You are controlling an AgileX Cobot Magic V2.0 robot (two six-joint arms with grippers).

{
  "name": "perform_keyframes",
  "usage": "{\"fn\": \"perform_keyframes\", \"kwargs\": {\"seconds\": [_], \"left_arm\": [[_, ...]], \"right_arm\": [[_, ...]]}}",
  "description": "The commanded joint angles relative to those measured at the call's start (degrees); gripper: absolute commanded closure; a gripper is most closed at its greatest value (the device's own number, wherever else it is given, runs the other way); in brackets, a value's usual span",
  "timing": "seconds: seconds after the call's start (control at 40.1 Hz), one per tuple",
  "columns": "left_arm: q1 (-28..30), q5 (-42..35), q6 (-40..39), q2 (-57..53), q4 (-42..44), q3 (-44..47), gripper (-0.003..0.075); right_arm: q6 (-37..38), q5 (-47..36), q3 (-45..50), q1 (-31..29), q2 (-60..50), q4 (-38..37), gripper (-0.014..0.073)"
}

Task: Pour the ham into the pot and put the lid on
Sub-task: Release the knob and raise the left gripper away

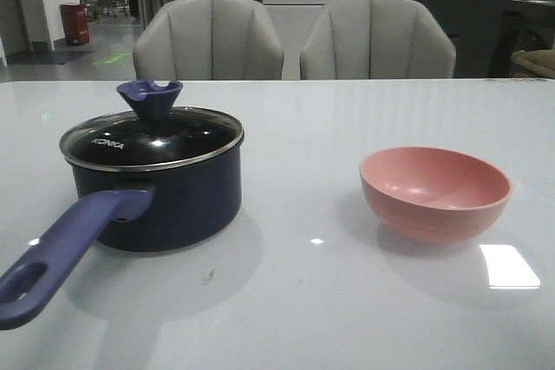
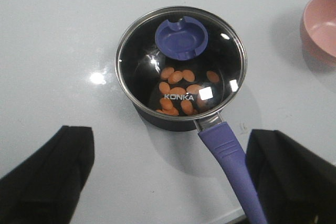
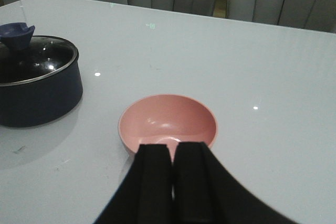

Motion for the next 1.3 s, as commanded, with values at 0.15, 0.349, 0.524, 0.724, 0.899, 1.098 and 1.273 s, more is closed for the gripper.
{"fn": "perform_keyframes", "kwargs": {"seconds": [0.15, 0.349, 0.524, 0.724, 0.899, 1.098, 1.273], "left_arm": [[0.2, -13.1, -0.2, -17.9, -1.3, 11.9, 0.012], [0.2, -16.3, -0.2, -31.6, -1.3, 21.1, 0.0322], [0.2, -16.5, -0.2, -41.9, -1.3, 27.7, 0.0595], [0.2, -16.4, -0.2, -49.5, -1.3, 32.8, 0.0599], [0.2, -16.3, -0.2, -50.0, -1.3, 34.0, 0.0599], [0.2, -16.3, -0.2, -50.0, -1.3, 34.3, 0.06], [0.2, -18.0, -0.2, -50.0, -0.5, 34.7, 0.06]], "right_arm": [[-0.3, -4.4, -1.7, 0.1, 0.2, 0.3, 0.0433], [-0.3, -4.4, -1.7, 0.1, 0.2, 0.3, 0.0433], [-0.3, -4.4, -1.7, 0.1, 0.2, 0.3, 0.0433], [-0.3, -4.4, -1.7, 0.1, 0.2, 0.3, 0.0433], [-0.3, -4.4, -1.7, 0.1, 0.2, 0.3, 0.0433], [-0.3, -4.4, -1.7, 0.1, 0.2, 0.3, 0.0433], [-0.3, -4.4, -1.7, 0.1, 0.2, 0.3, 0.0433]]}}
